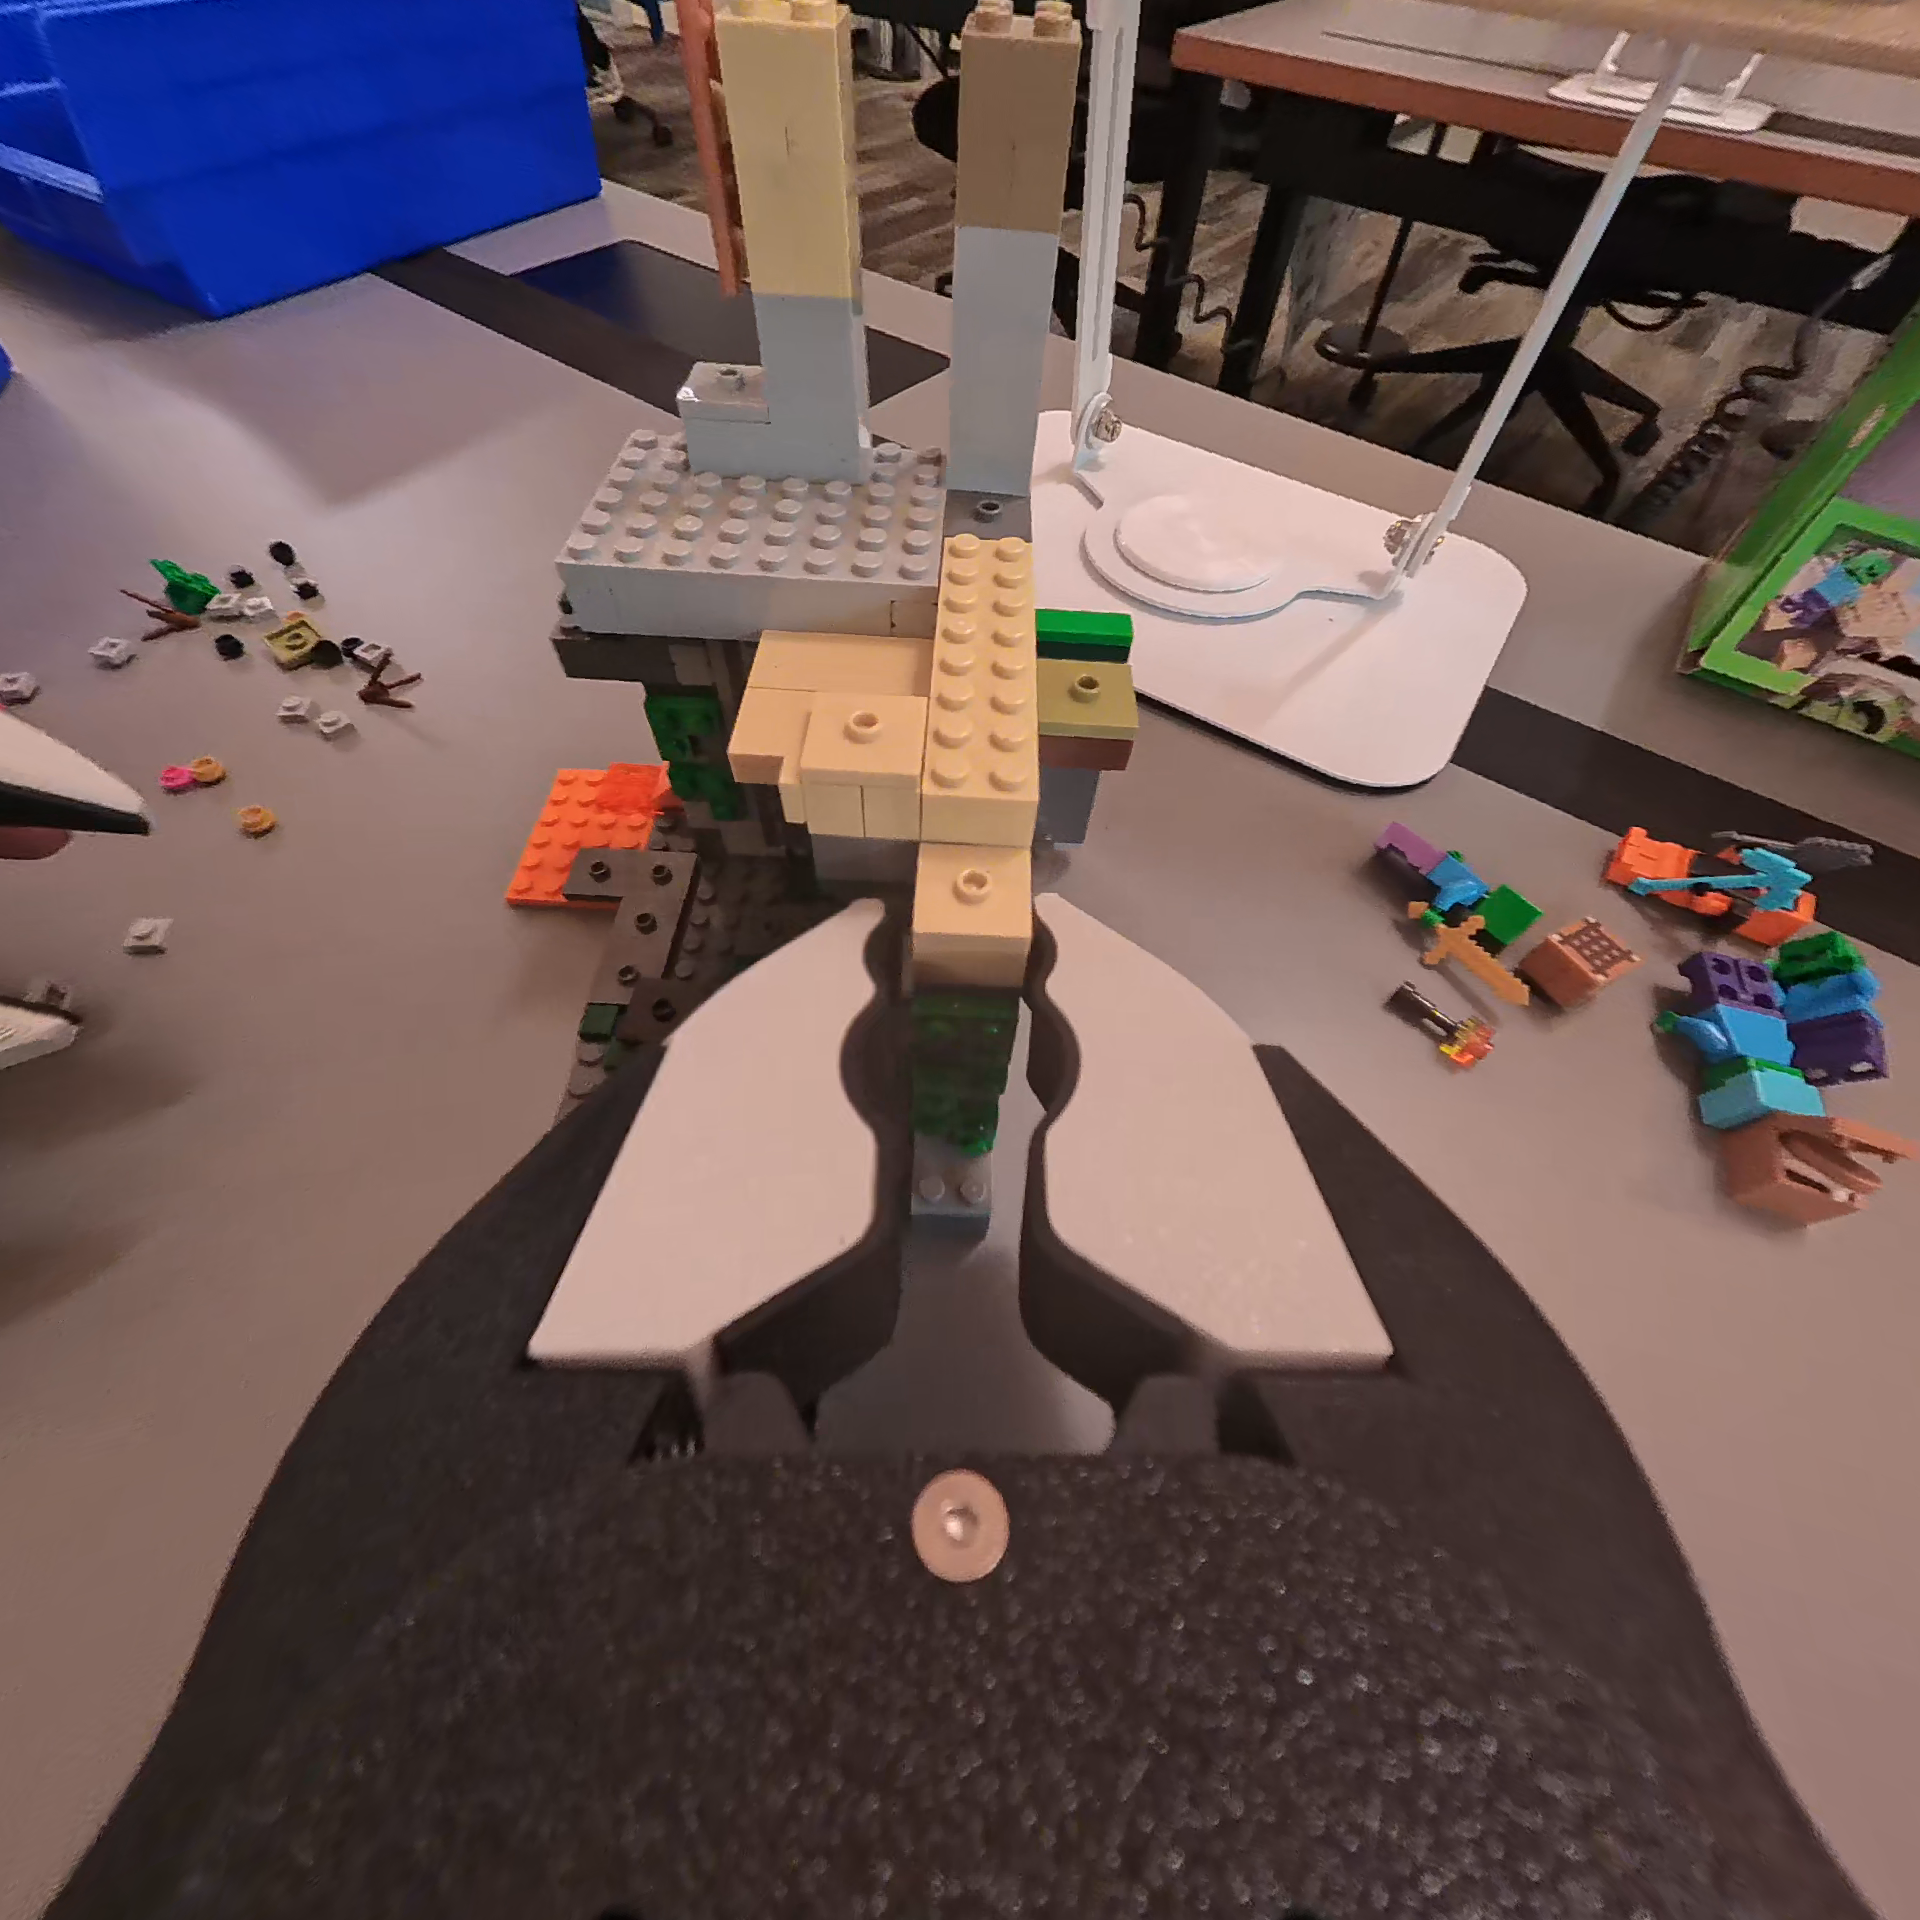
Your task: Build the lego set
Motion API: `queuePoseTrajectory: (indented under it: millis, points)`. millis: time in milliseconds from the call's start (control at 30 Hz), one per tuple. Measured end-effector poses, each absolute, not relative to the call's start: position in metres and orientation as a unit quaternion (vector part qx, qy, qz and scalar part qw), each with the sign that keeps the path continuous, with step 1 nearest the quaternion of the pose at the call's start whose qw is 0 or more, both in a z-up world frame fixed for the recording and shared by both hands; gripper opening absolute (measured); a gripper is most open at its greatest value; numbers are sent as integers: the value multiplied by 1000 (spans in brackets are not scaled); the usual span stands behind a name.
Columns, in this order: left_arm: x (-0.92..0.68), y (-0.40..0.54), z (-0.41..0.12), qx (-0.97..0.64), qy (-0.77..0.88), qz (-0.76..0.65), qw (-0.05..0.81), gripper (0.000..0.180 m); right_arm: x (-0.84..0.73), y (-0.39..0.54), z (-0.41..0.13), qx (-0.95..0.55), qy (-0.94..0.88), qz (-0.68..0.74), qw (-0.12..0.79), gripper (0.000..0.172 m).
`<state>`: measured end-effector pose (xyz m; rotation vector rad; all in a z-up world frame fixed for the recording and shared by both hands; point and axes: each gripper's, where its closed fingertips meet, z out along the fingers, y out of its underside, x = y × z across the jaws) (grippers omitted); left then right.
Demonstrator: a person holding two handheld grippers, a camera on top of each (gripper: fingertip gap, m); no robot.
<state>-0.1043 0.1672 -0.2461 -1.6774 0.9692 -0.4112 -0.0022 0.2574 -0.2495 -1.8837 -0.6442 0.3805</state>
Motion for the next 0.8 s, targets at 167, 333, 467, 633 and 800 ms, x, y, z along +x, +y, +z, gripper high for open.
queuePoseTrajectory:
  millis: [167, 333, 467, 633, 800]
  points:
    - [-109, 170, -238, -706, 388, -178, 565, 31, -1, 245, -234, -769, -283, 173, 547, 41]
    - [-116, 176, -224, -695, 357, -170, 600, 20, 15, 238, -194, -726, -254, 162, 618, 48]
    - [-121, 181, -207, -680, 321, -152, 641, 0, 25, 236, -167, -694, -222, 158, 667, 16]
    - [-125, 196, -170, -655, 253, -130, 700, 0, 33, 248, -141, -669, -195, 135, 705, 0]
    - [-126, 226, -127, -636, 192, -137, 735, 0, 33, 277, -110, -661, -171, 148, 716, 0]
